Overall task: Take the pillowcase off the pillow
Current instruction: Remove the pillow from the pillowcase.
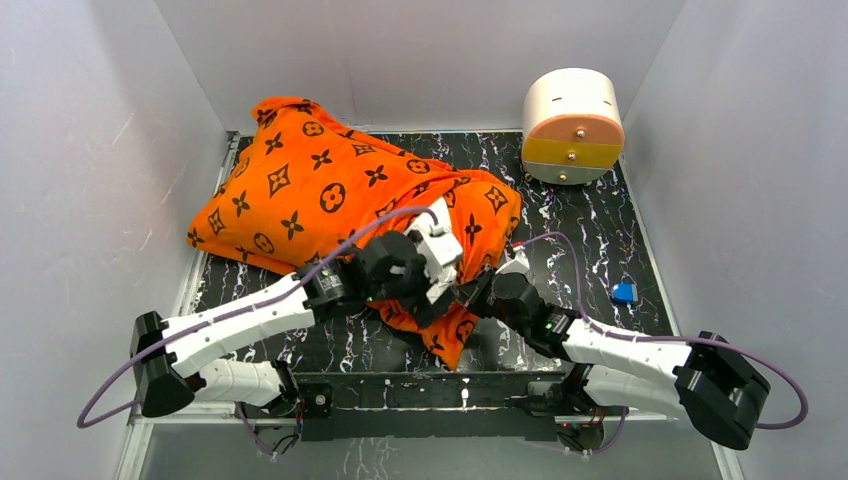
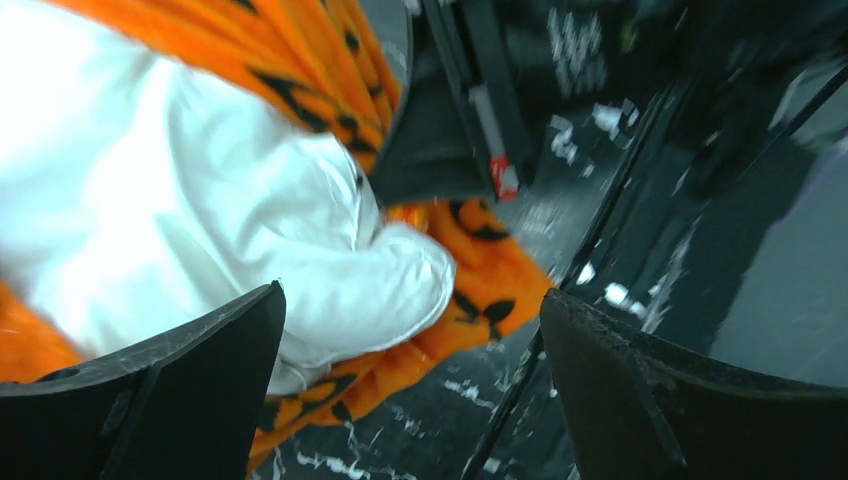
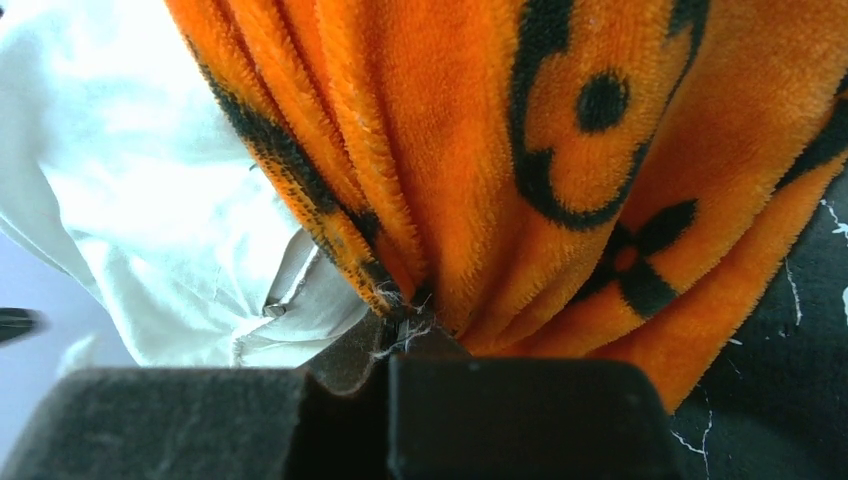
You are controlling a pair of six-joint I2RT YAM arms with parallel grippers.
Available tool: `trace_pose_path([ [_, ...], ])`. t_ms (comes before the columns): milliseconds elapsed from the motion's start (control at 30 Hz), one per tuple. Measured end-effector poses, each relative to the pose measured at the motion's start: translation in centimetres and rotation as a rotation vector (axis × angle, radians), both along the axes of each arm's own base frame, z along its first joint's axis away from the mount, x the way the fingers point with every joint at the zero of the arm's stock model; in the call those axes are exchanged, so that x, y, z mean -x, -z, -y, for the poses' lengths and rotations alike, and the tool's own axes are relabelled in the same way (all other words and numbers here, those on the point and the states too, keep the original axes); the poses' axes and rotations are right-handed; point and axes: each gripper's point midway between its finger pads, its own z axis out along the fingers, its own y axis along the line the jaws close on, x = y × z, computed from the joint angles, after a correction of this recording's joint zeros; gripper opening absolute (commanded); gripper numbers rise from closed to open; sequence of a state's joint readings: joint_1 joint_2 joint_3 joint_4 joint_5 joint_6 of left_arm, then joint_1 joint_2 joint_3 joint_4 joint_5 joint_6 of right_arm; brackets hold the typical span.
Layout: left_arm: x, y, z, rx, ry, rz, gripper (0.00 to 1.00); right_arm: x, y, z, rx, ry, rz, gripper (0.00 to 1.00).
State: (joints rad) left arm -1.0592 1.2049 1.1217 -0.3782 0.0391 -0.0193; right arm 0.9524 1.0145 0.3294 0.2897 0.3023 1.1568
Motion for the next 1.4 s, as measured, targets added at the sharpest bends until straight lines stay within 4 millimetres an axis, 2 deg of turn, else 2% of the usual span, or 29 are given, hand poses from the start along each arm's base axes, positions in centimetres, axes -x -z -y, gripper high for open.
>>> trace_pose_path([
  [100,0.9,3.9,-0.7,-0.132,0.024,0.050,0.98,0.0,-0.1,0.1,-0.006,-0.003,-0.007,0.00],
  [167,1.0,5.4,-1.1,-0.191,0.047,0.093,0.98,0.1,-0.1,0.2,-0.010,0.001,-0.014,0.00],
  [400,-1.2,8.5,-0.8,-0.325,0.080,0.222,0.97,0.3,-1.1,0.7,-0.037,0.012,-0.015,0.00],
  [467,-1.8,9.8,-0.7,-0.358,0.078,0.243,0.80,0.2,-1.4,0.9,-0.043,0.018,-0.010,0.00],
  [567,-2.8,11.6,-0.6,-0.423,0.061,0.264,0.43,0.3,-1.5,1.1,-0.040,0.022,-0.011,0.00],
  [600,-3.2,12.1,-0.7,-0.444,0.051,0.271,0.34,0.4,-1.3,1.3,-0.032,0.023,-0.016,0.00],
  [633,-3.4,12.4,-0.7,-0.457,0.041,0.276,0.33,0.4,-1.2,1.3,-0.028,0.024,-0.019,0.00],
  [700,-3.5,12.4,-0.6,-0.453,0.033,0.278,0.32,0.4,-0.9,1.6,-0.018,0.036,-0.030,0.00],
  [767,-3.4,11.5,-0.5,-0.430,0.033,0.287,0.16,0.2,-0.8,1.8,-0.016,0.056,-0.040,0.00],
  [900,-2.8,9.0,-0.5,-0.350,0.031,0.292,0.01,-0.2,-0.9,1.9,-0.038,0.089,-0.061,0.00],
  [967,-2.5,8.1,-0.7,-0.324,0.031,0.287,0.03,-0.3,-0.9,1.9,-0.049,0.095,-0.068,0.00],
  [1033,-2.2,7.8,-0.8,-0.316,0.041,0.267,0.00,-0.2,-0.6,1.8,-0.054,0.096,-0.078,0.00],
  [1200,-1.6,8.5,-0.4,-0.323,0.065,0.188,0.00,-0.1,0.0,1.8,-0.047,0.092,-0.098,0.00],
  [1300,-1.7,8.5,-0.4,-0.321,0.043,0.163,0.00,-0.1,0.4,1.9,-0.039,0.102,-0.109,0.00],
  [1400,-2.3,7.3,-0.6,-0.308,0.005,0.142,0.00,-0.3,0.8,2.3,-0.040,0.151,-0.142,0.00],
])
